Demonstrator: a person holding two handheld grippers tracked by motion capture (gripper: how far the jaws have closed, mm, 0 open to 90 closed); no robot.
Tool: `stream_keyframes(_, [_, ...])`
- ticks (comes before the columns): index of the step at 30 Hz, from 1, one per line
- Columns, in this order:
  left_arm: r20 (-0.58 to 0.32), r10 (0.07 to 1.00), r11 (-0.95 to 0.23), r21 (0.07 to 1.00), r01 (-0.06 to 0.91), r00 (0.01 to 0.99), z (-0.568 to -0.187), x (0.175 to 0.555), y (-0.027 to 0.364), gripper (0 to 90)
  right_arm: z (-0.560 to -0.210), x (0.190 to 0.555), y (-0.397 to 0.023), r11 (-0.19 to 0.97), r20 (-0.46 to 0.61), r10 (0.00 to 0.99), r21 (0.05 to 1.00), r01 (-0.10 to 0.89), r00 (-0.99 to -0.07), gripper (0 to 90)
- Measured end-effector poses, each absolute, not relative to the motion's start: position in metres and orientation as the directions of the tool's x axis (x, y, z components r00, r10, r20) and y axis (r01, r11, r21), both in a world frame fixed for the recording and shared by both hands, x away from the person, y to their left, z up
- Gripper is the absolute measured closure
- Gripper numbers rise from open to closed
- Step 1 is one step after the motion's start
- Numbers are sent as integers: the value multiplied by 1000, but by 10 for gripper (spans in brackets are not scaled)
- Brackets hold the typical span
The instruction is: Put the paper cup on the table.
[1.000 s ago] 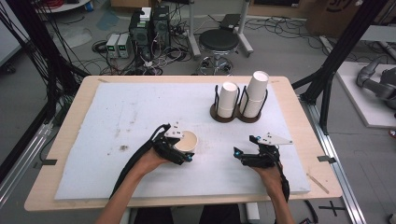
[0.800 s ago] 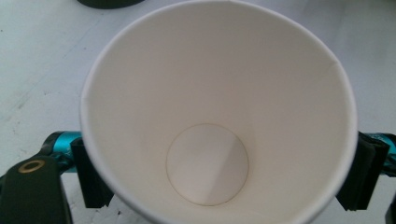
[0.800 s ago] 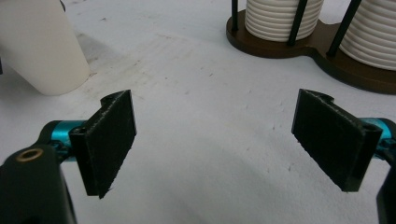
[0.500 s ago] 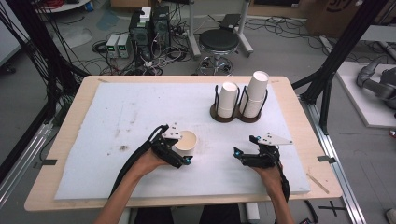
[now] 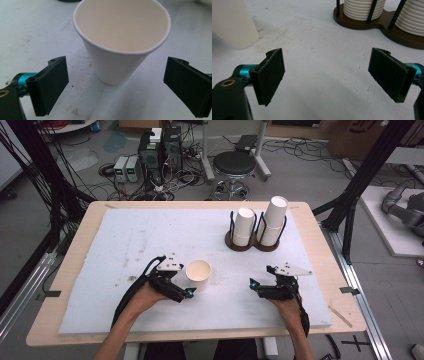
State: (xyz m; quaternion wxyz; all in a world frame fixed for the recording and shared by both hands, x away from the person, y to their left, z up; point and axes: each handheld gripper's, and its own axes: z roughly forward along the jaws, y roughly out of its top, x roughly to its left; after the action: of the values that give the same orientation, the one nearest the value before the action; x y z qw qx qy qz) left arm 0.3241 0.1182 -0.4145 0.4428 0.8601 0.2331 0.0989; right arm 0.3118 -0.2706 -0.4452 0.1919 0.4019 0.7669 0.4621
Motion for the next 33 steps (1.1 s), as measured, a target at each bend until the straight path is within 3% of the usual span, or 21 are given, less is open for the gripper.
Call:
stream_keyframes(12, [-42, 556, -435, 837, 333, 830, -423, 311, 156, 58, -448, 312, -269, 249, 73, 796, 865, 435, -601, 142])
stream_keyframes(33, [-138, 648, -272, 877, 397, 749, -435, 302, 212, 59, -448, 310, -267, 244, 49, 803, 882, 403, -594, 142])
